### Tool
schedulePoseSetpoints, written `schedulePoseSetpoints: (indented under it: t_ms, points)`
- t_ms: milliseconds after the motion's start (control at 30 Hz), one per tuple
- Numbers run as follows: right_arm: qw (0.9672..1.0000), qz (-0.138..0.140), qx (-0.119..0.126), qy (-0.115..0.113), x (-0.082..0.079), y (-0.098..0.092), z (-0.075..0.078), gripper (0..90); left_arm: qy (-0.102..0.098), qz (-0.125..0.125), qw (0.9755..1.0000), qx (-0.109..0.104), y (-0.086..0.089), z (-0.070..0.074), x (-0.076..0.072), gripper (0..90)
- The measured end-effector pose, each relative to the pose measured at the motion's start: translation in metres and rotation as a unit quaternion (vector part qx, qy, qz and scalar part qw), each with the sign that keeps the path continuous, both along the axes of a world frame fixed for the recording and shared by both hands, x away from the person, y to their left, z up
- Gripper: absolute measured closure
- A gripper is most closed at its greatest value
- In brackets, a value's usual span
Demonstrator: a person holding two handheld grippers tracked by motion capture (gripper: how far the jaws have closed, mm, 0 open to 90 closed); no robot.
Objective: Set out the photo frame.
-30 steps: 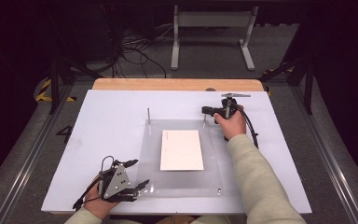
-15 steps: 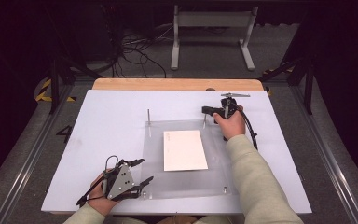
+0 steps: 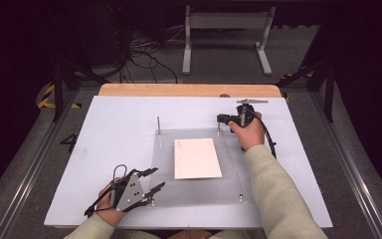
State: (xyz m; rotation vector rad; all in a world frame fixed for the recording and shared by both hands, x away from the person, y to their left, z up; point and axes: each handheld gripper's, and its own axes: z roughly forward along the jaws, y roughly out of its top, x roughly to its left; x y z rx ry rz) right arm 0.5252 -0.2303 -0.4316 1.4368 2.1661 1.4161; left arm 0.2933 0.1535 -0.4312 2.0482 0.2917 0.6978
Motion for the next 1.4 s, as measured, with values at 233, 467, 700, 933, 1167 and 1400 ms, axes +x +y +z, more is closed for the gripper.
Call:
schedulePoseSetpoints:
  t_ms: [233, 467, 700, 933, 1167, 1400]
  points:
    - [0.9978, 0.011, 0.014, -0.064, -0.030, -0.024, 0.022, 57.6, 0.003, 0.003, 0.9999, -0.011, 0.002, 0.004, 0.003, 51.9]
    - [0.9923, 0.065, -0.032, -0.100, -0.069, -0.040, 0.029, 56.5, 0.020, 0.019, 0.9987, -0.043, 0.010, 0.012, 0.011, 53.1]
    - [0.9817, 0.094, -0.054, -0.156, -0.116, -0.053, 0.041, 55.8, 0.035, 0.022, 0.9981, -0.046, 0.013, 0.019, 0.017, 52.7]
    - [0.9602, 0.146, -0.097, -0.218, -0.158, -0.058, 0.048, 55.7, 0.040, 0.031, 0.9974, -0.051, 0.016, 0.023, 0.018, 51.7]
    - [0.9455, 0.178, -0.124, -0.243, -0.187, -0.057, 0.044, 53.2, 0.043, 0.032, 0.9965, -0.065, 0.018, 0.028, 0.020, 51.7]
    - [0.9242, 0.229, -0.146, -0.268, -0.202, -0.033, 0.047, 48.7, 0.046, 0.037, 0.9954, -0.076, 0.018, 0.033, 0.023, 51.4]
